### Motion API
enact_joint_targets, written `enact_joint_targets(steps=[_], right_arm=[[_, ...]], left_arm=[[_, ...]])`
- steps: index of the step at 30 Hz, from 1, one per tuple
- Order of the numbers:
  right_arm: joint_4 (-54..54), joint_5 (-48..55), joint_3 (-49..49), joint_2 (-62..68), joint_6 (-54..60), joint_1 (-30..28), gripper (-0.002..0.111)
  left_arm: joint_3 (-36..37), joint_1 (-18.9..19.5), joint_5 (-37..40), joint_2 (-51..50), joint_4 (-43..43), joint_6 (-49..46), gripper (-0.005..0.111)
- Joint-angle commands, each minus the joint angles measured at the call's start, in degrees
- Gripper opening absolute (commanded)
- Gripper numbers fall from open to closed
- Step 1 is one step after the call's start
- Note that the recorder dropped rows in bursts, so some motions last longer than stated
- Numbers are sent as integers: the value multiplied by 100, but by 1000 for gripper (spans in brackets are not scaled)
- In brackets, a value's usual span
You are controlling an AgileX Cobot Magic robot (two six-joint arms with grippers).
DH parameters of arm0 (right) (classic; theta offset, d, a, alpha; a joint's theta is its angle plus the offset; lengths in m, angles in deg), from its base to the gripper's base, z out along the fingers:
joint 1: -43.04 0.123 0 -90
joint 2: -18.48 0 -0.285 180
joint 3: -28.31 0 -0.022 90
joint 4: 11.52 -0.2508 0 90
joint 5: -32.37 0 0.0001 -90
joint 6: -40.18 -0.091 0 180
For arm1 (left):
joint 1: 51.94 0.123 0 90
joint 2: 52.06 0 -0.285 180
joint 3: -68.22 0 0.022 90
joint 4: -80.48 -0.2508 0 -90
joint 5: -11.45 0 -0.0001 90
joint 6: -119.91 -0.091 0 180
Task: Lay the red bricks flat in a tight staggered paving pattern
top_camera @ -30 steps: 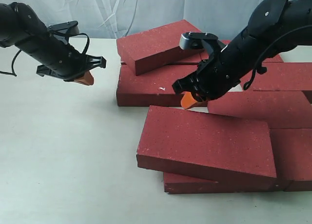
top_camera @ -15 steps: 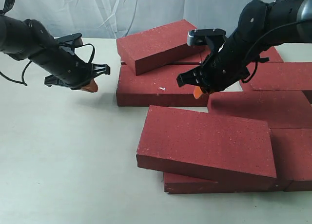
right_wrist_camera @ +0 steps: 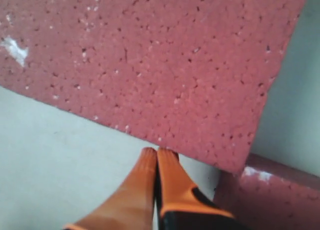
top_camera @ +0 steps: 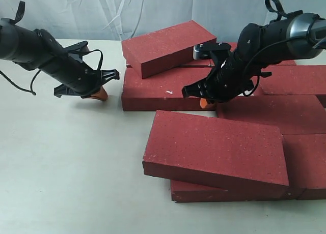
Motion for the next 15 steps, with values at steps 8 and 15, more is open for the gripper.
enact_joint_targets(steps=[8, 15], right_arm=[[-15, -192, 34, -41, -144, -24, -1], [71, 335, 34, -815, -310, -24, -1]], left_arm=[[18, -228, -176, -180, 162, -17, 0], [13, -560, -402, -180, 309, -27, 0]])
